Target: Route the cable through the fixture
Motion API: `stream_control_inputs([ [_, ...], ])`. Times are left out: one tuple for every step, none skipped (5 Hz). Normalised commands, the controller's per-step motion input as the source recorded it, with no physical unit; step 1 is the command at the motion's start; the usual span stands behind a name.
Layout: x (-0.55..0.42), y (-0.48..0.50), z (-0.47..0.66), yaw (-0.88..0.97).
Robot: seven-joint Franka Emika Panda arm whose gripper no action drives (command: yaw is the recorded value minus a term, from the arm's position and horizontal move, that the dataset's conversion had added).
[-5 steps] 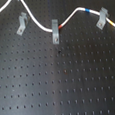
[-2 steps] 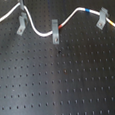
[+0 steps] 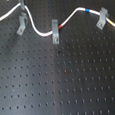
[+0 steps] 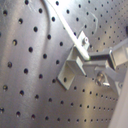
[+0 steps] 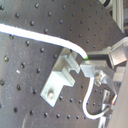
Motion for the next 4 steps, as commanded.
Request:
stream_control_inputs([
  [-0.276,0.105,0.37,-0.01],
  [-0.266,0.159,0.2,0.0],
  [-0.291,0.175,0.21,0.03],
  [-0.138,0.182,0.4,0.01],
])
